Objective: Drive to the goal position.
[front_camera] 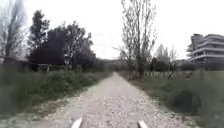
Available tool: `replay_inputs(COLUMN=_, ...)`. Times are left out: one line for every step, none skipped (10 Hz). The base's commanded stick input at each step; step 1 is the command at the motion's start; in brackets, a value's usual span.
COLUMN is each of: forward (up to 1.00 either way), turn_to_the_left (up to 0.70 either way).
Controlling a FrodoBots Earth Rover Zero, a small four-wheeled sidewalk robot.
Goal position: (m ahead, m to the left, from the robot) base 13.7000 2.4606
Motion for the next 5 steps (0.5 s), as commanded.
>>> replay_inputs(forward=0.70, turn_to_the_left=-0.35)
replay_inputs(forward=0.70, turn_to_the_left=-0.14)
replay_inputs(forward=0.70, turn_to_the_left=-0.01)
replay_inputs(forward=0.70, turn_to_the_left=0.00)
replay_inputs(forward=0.70, turn_to_the_left=0.00)
